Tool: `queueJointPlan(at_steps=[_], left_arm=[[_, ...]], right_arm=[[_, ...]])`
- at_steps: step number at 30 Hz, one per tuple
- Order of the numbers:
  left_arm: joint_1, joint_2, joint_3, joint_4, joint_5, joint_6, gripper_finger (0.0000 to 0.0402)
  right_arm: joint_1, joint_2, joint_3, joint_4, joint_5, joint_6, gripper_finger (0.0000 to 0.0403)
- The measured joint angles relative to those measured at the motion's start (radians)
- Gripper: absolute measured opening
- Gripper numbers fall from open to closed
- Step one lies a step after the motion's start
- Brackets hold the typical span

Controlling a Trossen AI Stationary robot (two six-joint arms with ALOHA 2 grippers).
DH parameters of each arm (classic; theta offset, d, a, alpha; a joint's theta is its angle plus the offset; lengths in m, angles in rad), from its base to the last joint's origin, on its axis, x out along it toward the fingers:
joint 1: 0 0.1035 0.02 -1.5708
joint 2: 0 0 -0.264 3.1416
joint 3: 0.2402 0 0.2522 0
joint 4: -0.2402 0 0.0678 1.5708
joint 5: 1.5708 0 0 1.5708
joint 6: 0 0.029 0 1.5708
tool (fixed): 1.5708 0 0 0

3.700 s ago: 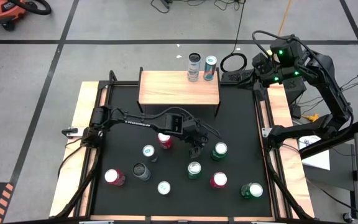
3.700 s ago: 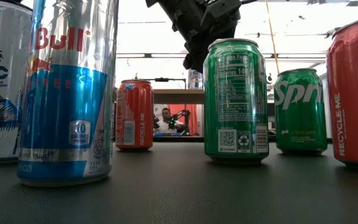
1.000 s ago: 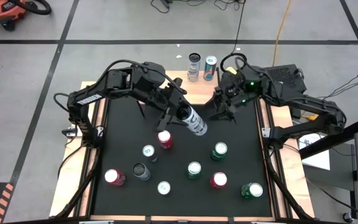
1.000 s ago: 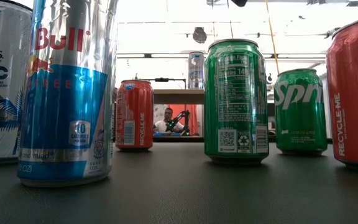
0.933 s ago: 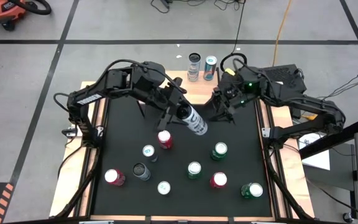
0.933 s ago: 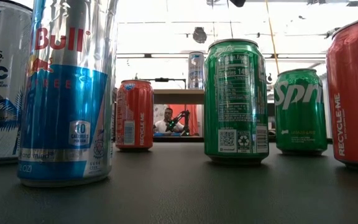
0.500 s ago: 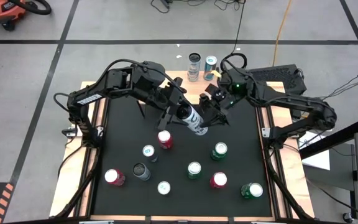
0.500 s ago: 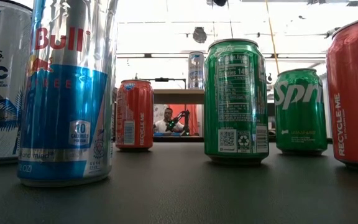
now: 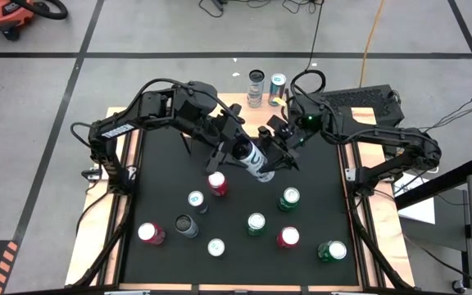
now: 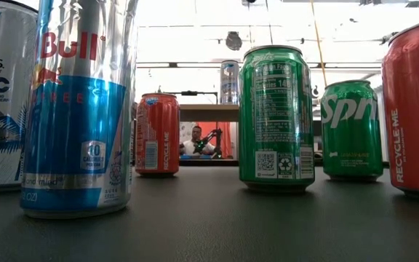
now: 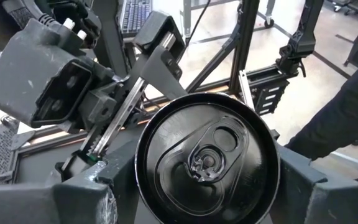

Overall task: Place canned beverage on shelf
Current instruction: Put the right white soda can on the shelf aligned with the other white soda can

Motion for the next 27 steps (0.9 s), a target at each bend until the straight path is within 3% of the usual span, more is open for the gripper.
queueJointPlan(at_steps=[7, 17, 27], left_arm=[[0.000, 0.000, 0.000, 0.005, 0.018, 0.000, 0.0251], [0.002, 0.003, 0.000, 0.027, 0.009, 0.013, 0.0251], [0.003, 0.009, 0.000, 0.047, 0.010, 0.006, 0.0251]], right_arm=[[0.002, 0.000, 0.000, 0.007, 0.002, 0.031, 0.0273], [0.003, 0.002, 0.000, 0.042, 0.019, 0.039, 0.0305], [0.008, 0.002, 0.001, 0.045, 0.017, -0.021, 0.0248]])
